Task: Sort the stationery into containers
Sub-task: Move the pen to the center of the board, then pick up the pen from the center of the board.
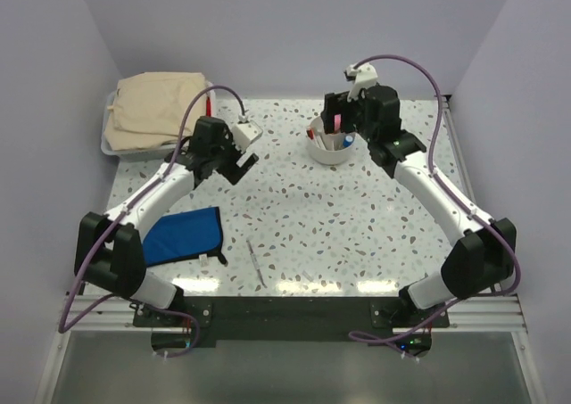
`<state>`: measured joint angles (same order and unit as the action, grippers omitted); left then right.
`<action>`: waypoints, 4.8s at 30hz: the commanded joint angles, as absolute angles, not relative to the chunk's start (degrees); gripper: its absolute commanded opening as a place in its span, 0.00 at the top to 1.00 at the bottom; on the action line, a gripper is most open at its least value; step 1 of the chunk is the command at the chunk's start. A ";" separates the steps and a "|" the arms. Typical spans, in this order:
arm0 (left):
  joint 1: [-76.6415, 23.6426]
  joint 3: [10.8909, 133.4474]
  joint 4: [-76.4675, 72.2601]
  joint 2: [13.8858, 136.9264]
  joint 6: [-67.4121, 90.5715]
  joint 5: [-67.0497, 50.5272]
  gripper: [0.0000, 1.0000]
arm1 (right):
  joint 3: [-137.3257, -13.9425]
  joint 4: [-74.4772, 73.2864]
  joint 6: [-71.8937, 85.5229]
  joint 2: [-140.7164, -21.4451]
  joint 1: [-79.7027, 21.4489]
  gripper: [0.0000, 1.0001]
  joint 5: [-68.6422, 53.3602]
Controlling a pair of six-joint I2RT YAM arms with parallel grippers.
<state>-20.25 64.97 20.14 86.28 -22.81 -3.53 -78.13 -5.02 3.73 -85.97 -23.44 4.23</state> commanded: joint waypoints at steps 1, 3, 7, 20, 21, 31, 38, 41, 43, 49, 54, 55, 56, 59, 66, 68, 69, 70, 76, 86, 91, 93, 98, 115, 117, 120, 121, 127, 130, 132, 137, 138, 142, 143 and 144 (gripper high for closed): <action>-19.78 62.14 26.87 80.25 -39.35 -10.97 0.04 | -73.32 -19.92 5.89 -82.36 -24.08 0.11 -11.85; -19.86 62.58 35.22 79.11 -46.03 -15.20 0.05 | -71.64 -22.57 5.54 -80.16 -25.05 0.11 -14.40; -19.95 62.06 44.46 77.96 -52.63 -17.14 0.09 | -64.89 -25.05 5.36 -74.63 -25.58 0.16 -18.01; -24.95 53.62 63.81 72.33 -100.35 -42.17 0.19 | -57.12 -34.63 7.65 -57.92 -23.38 0.16 -17.21; -26.27 52.92 63.29 73.55 -100.63 -42.88 0.19 | -57.39 -35.15 7.39 -57.92 -23.12 0.16 -17.84; -31.11 50.71 60.74 85.77 -111.09 -46.58 0.41 | -61.87 -34.46 7.12 -62.22 -18.55 0.20 -19.78; -32.87 47.55 53.27 87.98 -108.55 -47.81 0.51 | -62.67 -33.31 6.15 -63.89 -17.58 0.24 -19.60; -34.53 45.44 49.23 86.93 -105.84 -46.68 0.55 | -62.40 -32.96 6.24 -64.25 -17.49 0.25 -19.77; -35.24 44.47 46.16 86.75 -104.69 -46.06 0.56 | -62.23 -32.35 6.33 -64.34 -17.40 0.25 -19.78; -39.02 47.37 46.04 91.13 -96.70 -40.02 0.61 | -62.23 -31.20 7.38 -64.69 -17.31 0.25 -20.83; -39.29 47.99 49.13 94.13 -96.59 -34.46 0.67 | -62.32 -31.29 7.56 -64.25 -17.31 0.26 -21.27; -39.29 47.81 48.52 94.04 -95.98 -32.97 0.68 | -62.23 -31.20 7.47 -64.16 -17.31 0.26 -21.10; -39.37 47.55 47.73 94.22 -95.28 -32.44 0.70 | -62.14 -31.11 7.47 -63.99 -17.31 0.26 -20.75; -39.46 49.73 44.83 96.76 -90.37 -32.52 0.79 | -61.79 -31.03 7.03 -63.81 -17.31 0.27 -20.13; -39.55 65.11 35.79 108.09 -67.16 -39.28 0.89 | -61.52 -32.25 2.39 -63.72 -17.31 0.27 -17.23; -39.55 69.84 35.25 111.00 -62.68 -39.64 0.91 | -61.35 -33.04 0.36 -64.07 -17.31 0.28 -17.66; -39.55 70.83 32.89 111.61 -61.36 -39.81 0.91 | -61.09 -33.48 -4.26 -64.25 -17.31 0.28 -18.45; -39.55 71.62 31.65 112.67 -58.82 -39.81 0.92 | -60.91 -34.10 -6.66 -64.34 -17.31 0.28 -19.59; -39.11 77.78 31.29 118.82 -51.25 -42.71 0.79 | -56.00 -38.67 -23.80 -61.88 -17.31 0.26 -26.28; -34.46 74.45 33.22 106.71 -49.75 -47.72 0.46 | -54.15 -41.24 -35.07 -62.75 -17.31 0.25 -28.56; -29.11 70.07 28.05 100.03 -39.83 -42.03 0.42 | -52.38 -32.18 -34.19 -69.50 -21.35 0.29 -29.89; -27.52 69.09 24.35 99.06 -32.13 -38.78 0.42 | -54.92 -30.59 -33.93 -74.25 -24.50 0.31 -27.34; -21.80 66.28 20.14 96.16 -16.64 -31.48 0.38 | -59.50 -28.49 -34.20 -87.26 -30.75 0.36 -24.97; -19.25 63.37 18.81 92.29 -9.14 -12.74 0.31 | -64.33 -23.11 -26.90 -99.58 -40.34 0.45 -18.46; -19.25 63.37 18.28 91.94 -9.40 -12.75 0.31 | -64.51 -23.29 -26.46 -100.02 -40.96 0.45 -17.58; -19.25 63.63 18.28 91.85 -9.84 -12.22 0.31 | -64.69 -23.20 -26.02 -100.98 -42.01 0.46 -15.56; -19.25 63.63 18.11 91.76 -9.93 -12.22 0.31 | -64.77 -23.20 -25.93 -101.33 -42.19 0.46 -15.12; -19.34 63.28 17.58 90.97 -9.67 -12.13 0.31 | -66.09 -24.52 -25.31 -104.15 -42.71 0.51 -11.78; -19.42 62.84 17.49 90.70 -9.67 -12.22 0.31 | -65.74 -25.22 -25.84 -104.94 -42.71 0.54 -11.42; -19.42 62.75 17.58 90.70 -10.10 -12.65 0.31 | -65.13 -25.22 -26.37 -104.85 -42.63 0.59 -11.69; -19.51 62.84 17.40 91.32 -11.95 -16.33 0.30 | -62.32 -26.19 -29.52 -104.50 -42.80 0.86 -12.48; -19.42 63.19 17.49 92.10 -12.48 -20.35 0.30 | -61.88 -26.54 -30.05 -103.81 -42.80 0.90 -12.65; -19.16 67.40 22.91 96.49 -16.25 -34.24 0.32 | -60.39 -28.47 -34.00 -96.80 -42.71 1.00 -14.59; -19.07 70.46 24.68 99.20 -18.43 -37.32 0.32 | -60.21 -28.65 -36.10 -94.85 -42.80 1.00 -14.59; -19.07 72.40 26.61 100.88 -18.98 -41.36 0.32 | -60.38 -29.09 -36.91 -93.62 -42.80 1.00 -14.24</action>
